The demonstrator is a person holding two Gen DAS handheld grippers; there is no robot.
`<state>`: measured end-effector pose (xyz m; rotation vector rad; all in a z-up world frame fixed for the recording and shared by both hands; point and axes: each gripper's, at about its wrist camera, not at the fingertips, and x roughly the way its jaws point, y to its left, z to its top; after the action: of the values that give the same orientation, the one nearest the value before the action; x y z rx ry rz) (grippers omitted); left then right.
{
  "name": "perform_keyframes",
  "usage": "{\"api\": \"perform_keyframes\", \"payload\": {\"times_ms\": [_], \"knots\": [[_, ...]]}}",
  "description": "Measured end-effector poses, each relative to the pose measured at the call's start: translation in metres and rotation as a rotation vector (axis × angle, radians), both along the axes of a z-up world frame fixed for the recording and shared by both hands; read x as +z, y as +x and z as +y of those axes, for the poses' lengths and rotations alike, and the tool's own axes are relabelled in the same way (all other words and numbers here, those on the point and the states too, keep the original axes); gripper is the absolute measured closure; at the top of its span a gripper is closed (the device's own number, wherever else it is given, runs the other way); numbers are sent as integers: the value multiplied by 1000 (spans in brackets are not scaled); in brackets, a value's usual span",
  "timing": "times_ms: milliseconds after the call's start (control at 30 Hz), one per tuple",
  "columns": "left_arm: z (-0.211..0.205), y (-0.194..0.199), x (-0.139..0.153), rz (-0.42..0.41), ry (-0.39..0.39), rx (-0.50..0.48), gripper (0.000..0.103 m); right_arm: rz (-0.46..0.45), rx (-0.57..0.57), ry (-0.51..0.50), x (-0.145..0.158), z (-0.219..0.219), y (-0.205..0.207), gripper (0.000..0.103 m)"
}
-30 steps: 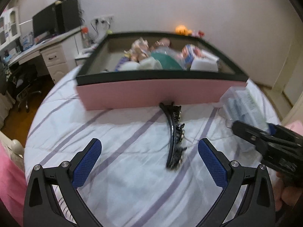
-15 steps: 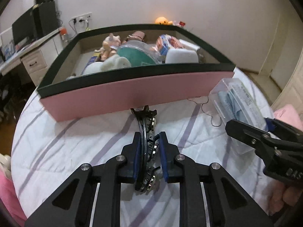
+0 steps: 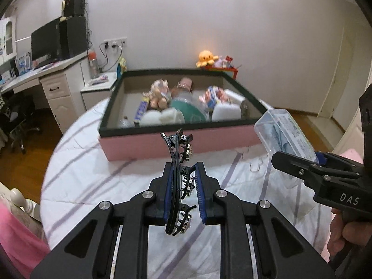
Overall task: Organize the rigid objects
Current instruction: 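Carry the clear case and black hair clip into the pink box and release both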
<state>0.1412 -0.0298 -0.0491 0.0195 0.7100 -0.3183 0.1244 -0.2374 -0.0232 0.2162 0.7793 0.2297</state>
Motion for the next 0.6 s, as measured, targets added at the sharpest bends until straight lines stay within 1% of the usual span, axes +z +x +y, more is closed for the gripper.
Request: {"api": "perform_keyframes", "payload": {"times_ms": [100, 233, 333, 500, 600], "knots": [[11, 8, 14, -24, -35, 7, 85, -25, 17, -8, 13, 3, 4, 39], [22, 28, 36, -79, -39, 29, 85, -66, 29, -37, 34, 6, 17, 39], [25, 53, 54, -121, -44, 32, 85, -94, 31, -48, 51, 3, 35, 39], [29, 99, 70, -107, -67, 29, 85, -96, 27, -47, 71, -3, 81, 39], [25, 131, 70, -84, -69, 32, 85, -58, 21, -53, 72, -4, 121, 39]]}}
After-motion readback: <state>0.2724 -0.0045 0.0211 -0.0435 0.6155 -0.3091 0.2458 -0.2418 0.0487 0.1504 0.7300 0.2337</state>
